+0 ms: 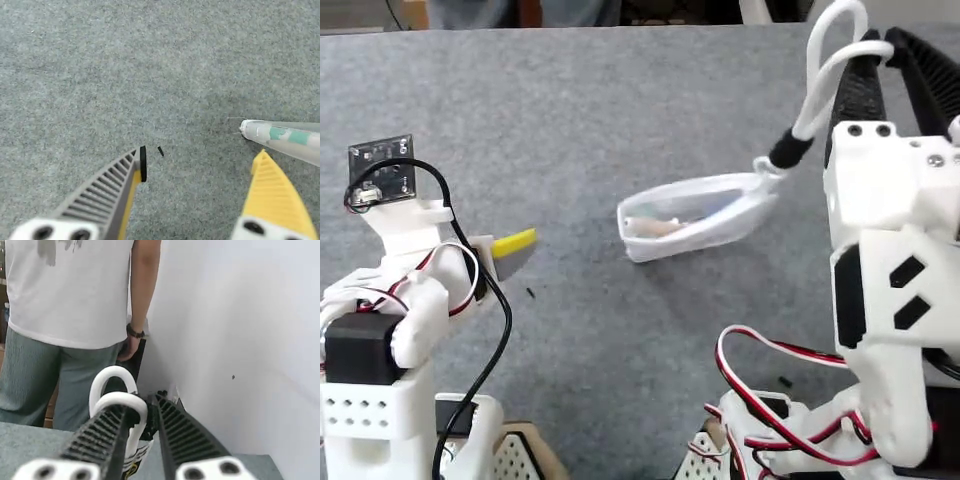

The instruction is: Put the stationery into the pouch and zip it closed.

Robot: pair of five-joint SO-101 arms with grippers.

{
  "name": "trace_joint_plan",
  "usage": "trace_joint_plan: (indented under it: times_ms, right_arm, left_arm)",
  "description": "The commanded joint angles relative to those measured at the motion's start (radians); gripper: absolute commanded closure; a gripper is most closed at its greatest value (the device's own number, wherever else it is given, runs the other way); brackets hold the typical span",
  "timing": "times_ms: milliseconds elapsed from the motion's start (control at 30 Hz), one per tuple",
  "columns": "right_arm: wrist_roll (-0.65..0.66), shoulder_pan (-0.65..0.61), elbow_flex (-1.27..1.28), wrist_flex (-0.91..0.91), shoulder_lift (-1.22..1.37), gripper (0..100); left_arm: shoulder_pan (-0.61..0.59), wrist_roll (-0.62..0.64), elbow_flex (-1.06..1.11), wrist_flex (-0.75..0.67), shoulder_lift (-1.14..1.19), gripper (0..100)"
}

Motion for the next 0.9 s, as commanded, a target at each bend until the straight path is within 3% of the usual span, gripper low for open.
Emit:
trace_joint_plan:
  times_ms: [0, 533, 867]
  right_arm:
    - [-0.008, 0.012, -0.031, -0.066, -0.015, 98.7]
    - [0.028, -0.005, -0.035, -0.104, -0.013, 98.7]
    - [-0.048, -0.334, 0.16, 0.029, -0.013, 98.7]
  left_arm:
    - [-0.002, -0.002, -0.012, -0.017, -0.015, 66]
    - [-0.002, -0.002, -0.013, -0.02, -0.015, 66]
    - [-0.002, -0.002, -0.013, -0.02, -0.015, 66]
